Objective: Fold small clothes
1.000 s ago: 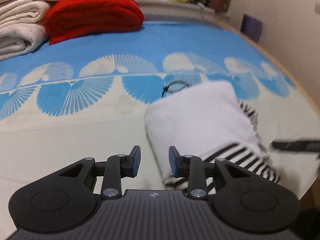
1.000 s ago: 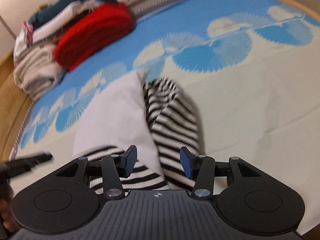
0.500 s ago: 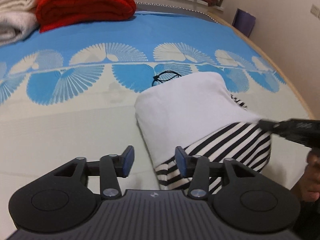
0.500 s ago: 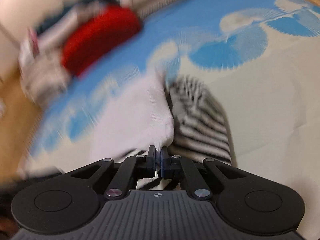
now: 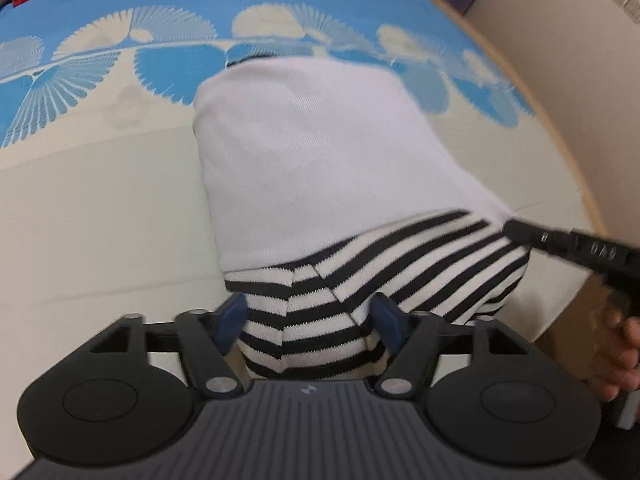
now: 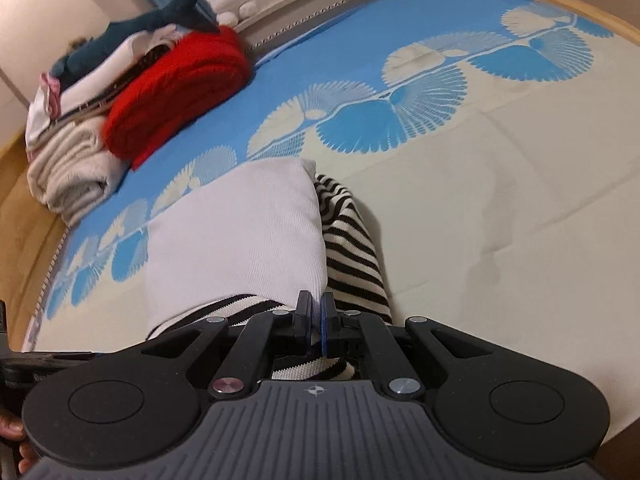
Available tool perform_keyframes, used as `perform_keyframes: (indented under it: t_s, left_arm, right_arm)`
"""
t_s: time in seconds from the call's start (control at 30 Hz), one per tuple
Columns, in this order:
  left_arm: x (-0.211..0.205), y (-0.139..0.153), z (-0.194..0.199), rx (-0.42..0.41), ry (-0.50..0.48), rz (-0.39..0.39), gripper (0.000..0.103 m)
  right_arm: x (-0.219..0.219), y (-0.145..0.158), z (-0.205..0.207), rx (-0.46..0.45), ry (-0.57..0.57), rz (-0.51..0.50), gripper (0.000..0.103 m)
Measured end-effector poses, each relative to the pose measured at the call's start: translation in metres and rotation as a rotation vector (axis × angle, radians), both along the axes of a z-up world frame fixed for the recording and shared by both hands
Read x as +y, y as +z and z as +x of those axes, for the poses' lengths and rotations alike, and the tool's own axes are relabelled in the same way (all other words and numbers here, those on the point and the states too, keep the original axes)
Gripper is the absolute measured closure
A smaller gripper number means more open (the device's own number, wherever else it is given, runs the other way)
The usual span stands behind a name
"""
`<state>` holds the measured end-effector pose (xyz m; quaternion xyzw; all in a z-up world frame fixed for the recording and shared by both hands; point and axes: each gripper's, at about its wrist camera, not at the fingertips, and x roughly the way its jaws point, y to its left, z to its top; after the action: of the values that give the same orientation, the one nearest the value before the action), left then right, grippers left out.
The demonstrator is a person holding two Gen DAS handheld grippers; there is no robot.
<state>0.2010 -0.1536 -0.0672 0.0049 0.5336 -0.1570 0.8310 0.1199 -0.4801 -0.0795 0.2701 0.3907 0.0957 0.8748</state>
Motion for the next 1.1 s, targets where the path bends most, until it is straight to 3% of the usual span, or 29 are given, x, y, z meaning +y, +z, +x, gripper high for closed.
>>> perform_keyframes:
  t_s: [0.13, 0.23, 0.43, 0.57, 0.67, 0.83, 0.97, 1.1]
  left_arm:
    - [-0.001, -0.025, 0.006, 0.06, -0.012, 0.119, 0.019]
    - [-0.004, -0.029, 0.005, 0.07, -0.027, 0.143, 0.018]
    - [0.011, -0.007, 0.0, 0.056, 0.015, 0.014, 0.02]
    - [-0.001, -0.033, 0.001, 0.177, -0.051, 0.156, 0.021]
    - [-0.011, -0.037, 0.0, 0.156, -0.105, 0.219, 0.021]
    - [0.001, -0.017, 0.008, 0.13, -0.015, 0.089, 0.021]
    - [0.022, 0.013, 0.017, 0.048, 0.098, -0.046, 0.021]
    - [0.042, 0.033, 0.056, 0.018, 0.21, -0.134, 0.021]
  right_arm:
    - [0.027, -0.018, 0.023, 0.111, 0.058, -0.12, 0.1]
    - [0.049, -0.033, 0.038, 0.189, 0.115, -0.23, 0.1]
    - [0.054, -0.035, 0.042, 0.188, 0.13, -0.276, 0.1]
    - [0.05, -0.036, 0.035, 0.196, 0.133, -0.293, 0.1]
    - [0.05, -0.037, 0.03, 0.202, 0.138, -0.316, 0.1]
    - [0.055, -0.034, 0.026, 0.194, 0.136, -0.345, 0.1]
    - [0.06, -0.035, 0.028, 0.197, 0.146, -0.375, 0.1]
    - [0.064, -0.036, 0.032, 0.212, 0.152, -0.392, 0.1]
